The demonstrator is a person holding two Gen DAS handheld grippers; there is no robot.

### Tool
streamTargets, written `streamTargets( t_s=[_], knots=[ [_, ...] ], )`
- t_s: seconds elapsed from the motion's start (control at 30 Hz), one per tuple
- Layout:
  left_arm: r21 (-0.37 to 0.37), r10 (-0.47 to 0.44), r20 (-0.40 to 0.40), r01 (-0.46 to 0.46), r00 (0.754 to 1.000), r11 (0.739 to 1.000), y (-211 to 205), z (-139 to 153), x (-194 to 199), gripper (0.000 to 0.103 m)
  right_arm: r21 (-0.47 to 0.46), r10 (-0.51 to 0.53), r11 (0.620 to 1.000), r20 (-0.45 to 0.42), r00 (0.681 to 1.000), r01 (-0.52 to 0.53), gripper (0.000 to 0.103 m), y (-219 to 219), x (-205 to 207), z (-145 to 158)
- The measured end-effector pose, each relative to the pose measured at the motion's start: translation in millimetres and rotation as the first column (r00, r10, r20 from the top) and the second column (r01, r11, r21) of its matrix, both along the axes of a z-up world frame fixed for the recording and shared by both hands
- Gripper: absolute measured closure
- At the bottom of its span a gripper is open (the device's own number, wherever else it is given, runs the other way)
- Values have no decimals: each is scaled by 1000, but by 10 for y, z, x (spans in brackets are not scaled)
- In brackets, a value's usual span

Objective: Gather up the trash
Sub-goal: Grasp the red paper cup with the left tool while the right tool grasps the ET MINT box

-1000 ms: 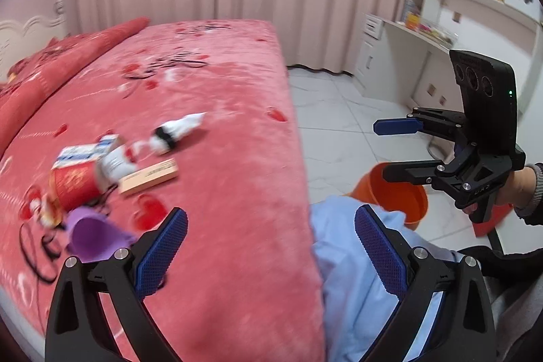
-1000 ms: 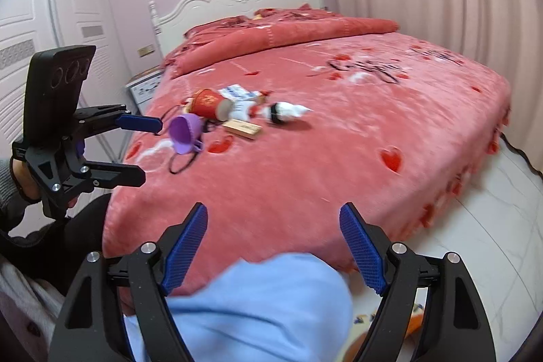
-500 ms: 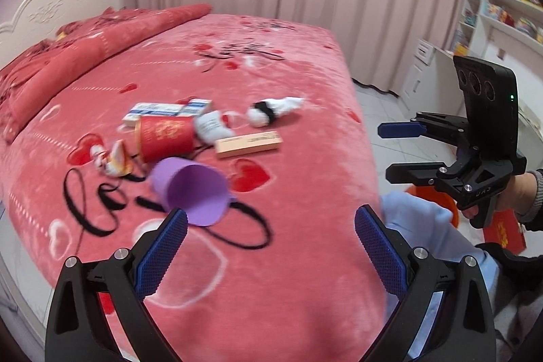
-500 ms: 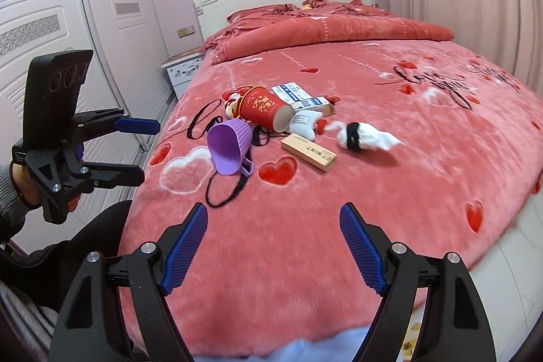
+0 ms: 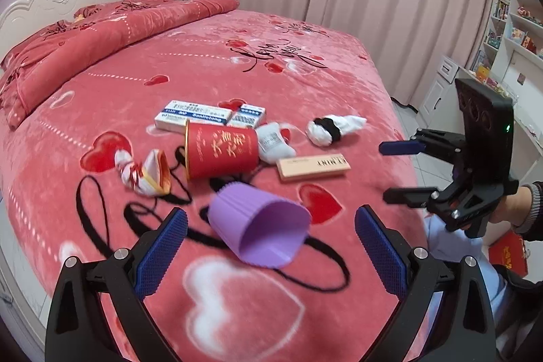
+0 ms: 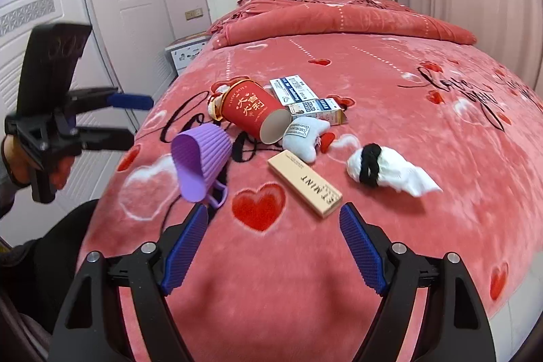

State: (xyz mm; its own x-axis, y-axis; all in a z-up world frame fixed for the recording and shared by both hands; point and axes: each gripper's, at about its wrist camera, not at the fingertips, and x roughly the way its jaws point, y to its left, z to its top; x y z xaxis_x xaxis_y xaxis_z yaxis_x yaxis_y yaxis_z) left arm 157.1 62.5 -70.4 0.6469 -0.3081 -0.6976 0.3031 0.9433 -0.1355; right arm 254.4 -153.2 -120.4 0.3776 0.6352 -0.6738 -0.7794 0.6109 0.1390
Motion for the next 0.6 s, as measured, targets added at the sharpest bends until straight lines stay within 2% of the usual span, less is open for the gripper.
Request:
streamTargets(
  t_s=[0.1,0.23,0.43,0.6],
  knots=[
    [8,-13,-3,13,1000,1000,33,-16,157,6,-16,14,1000,-1,1000,-14,26,110,149,-101],
    [18,-39,-2,39,999,999,41,-27,357,6,-57,47,997,15,999,-46,36,275,329,-222],
    [30,-73,-6,73,997,997,112,-92,730,6,-124,80,989,39,996,-74,40,426,509,-371],
    [-28,-130,-37,129,991,991,241,-176,1005,6,-141,85,987,16,996,-82,40,468,618,-475]
  ],
)
